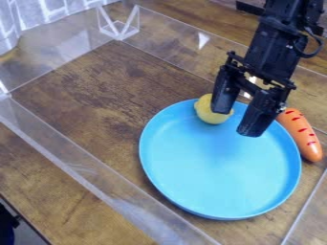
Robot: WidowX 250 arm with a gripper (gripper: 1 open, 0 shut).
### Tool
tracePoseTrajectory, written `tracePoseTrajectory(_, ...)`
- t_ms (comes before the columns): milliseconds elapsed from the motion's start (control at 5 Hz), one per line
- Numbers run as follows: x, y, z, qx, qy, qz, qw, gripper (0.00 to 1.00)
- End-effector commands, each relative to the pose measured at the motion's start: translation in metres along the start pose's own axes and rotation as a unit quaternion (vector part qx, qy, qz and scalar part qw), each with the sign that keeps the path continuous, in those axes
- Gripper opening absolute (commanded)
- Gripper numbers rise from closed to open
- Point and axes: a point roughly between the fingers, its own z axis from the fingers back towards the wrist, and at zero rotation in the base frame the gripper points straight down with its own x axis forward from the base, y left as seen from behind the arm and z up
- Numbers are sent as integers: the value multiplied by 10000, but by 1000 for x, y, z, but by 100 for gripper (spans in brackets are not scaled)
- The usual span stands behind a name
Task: Put the lemon on the blue tray
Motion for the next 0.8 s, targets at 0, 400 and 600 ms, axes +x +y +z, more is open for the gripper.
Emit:
tracePoseTrajectory(0,-8,6,15,-19,-234,215,9995,100)
tracePoseTrajectory(400,2,7,23,-145,-236,596,9978,0)
tracePoseTrajectory(600,7,3,25,-180,-251,743,9968,100)
